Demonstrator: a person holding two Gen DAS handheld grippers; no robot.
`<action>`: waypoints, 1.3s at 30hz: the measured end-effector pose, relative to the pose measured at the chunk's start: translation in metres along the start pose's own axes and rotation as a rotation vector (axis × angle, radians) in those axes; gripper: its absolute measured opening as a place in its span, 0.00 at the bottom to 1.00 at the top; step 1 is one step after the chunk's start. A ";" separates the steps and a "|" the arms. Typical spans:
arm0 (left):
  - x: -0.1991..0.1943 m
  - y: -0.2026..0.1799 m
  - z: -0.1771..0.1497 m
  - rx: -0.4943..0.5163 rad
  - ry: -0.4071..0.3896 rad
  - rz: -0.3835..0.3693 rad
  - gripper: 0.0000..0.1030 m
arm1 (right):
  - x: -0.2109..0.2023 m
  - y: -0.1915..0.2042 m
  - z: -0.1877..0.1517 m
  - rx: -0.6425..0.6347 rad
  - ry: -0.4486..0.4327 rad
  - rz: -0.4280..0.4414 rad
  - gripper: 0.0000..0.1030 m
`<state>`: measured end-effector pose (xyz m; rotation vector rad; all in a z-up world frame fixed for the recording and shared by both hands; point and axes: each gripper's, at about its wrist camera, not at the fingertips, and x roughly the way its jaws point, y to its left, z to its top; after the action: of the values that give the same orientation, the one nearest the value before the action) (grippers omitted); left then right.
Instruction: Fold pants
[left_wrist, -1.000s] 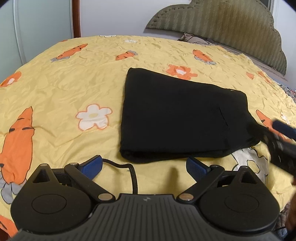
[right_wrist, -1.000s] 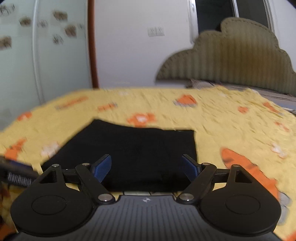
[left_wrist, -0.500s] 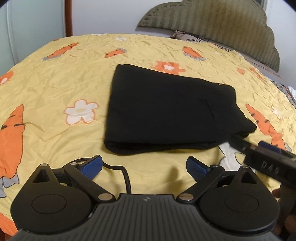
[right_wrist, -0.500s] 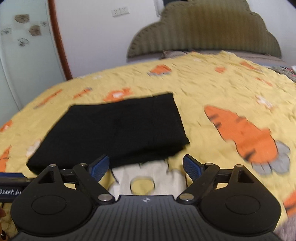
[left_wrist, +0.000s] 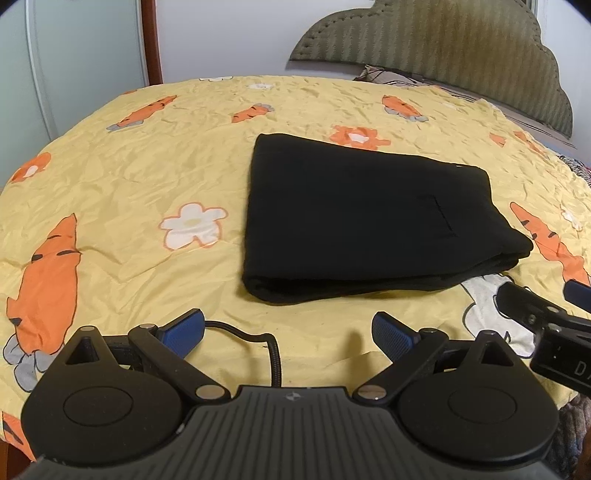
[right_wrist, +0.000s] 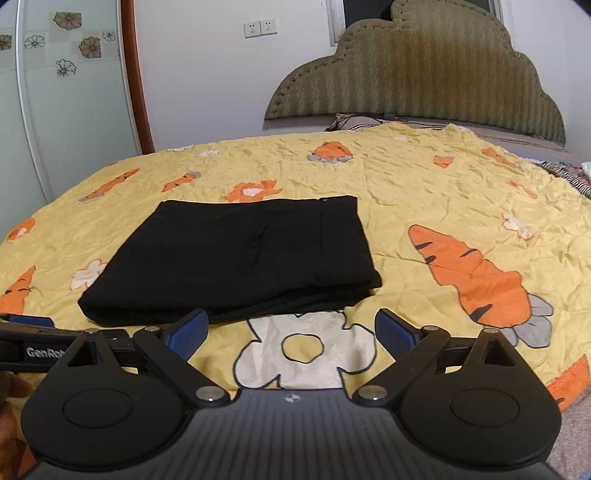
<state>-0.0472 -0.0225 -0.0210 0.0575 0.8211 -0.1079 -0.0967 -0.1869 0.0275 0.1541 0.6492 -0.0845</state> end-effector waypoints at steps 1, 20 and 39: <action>-0.001 0.000 0.000 0.000 -0.002 0.003 0.95 | -0.001 0.000 -0.001 -0.005 0.000 -0.002 0.95; 0.004 0.001 -0.004 0.014 0.010 0.019 0.95 | -0.005 0.005 -0.009 -0.043 0.009 0.016 0.95; 0.008 0.004 -0.005 0.011 0.021 0.025 0.95 | -0.005 0.002 -0.013 -0.034 0.014 0.021 0.95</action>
<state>-0.0449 -0.0191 -0.0298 0.0793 0.8409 -0.0882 -0.1083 -0.1831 0.0211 0.1292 0.6627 -0.0519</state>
